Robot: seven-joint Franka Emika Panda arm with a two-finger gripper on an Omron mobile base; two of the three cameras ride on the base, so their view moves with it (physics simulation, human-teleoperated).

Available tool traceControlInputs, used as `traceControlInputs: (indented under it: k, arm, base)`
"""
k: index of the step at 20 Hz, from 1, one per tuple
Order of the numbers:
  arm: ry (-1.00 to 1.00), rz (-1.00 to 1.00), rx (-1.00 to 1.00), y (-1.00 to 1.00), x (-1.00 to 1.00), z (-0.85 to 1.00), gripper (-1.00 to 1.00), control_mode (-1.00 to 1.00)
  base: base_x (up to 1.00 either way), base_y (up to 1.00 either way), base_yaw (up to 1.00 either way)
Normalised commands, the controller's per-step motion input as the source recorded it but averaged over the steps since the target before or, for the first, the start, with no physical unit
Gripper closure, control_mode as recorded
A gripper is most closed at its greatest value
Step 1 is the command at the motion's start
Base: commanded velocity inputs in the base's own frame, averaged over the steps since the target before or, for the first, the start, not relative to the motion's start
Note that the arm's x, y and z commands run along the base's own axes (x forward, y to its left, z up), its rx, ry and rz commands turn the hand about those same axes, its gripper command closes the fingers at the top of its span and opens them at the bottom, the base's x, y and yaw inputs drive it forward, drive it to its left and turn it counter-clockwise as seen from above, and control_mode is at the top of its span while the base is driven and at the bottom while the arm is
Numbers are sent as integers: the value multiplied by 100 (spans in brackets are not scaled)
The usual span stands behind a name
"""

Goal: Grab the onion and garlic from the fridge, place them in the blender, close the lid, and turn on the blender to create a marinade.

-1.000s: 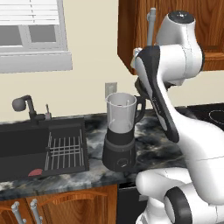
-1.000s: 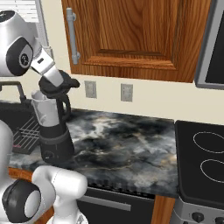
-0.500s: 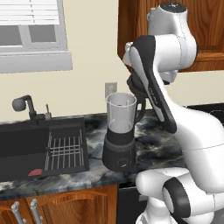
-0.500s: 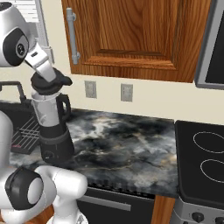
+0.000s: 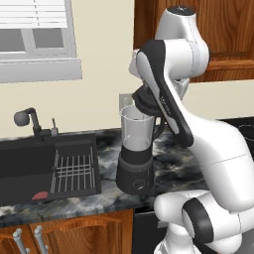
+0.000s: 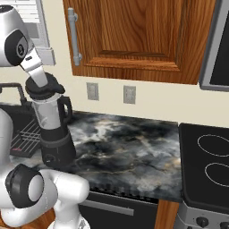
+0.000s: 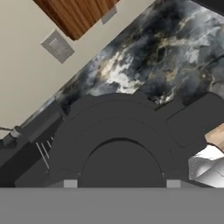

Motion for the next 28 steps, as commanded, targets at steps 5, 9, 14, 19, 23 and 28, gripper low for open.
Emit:
traceControlInputs:
  k: [5, 9, 14, 19, 23, 28]
  arm:
    - [2, 0, 1, 7, 0, -2, 100, -100]
    - [0, 0, 0, 3, 9, -2, 100, -100]
    - [6, 0, 0, 8, 17, -25, 100, -100]
    - [3, 0, 0, 8, 24, -4, 100, -100]
    - [1, 0, 0, 14, 33, 0, 100, -100]
    - [2, 0, -1, 18, 32, 0, 100, -100]
  base:
    - [0, 0, 0]
    - [0, 0, 0]
    - [0, 0, 0]
    - [0, 0, 0]
    - [0, 0, 0]
    - [0, 0, 0]
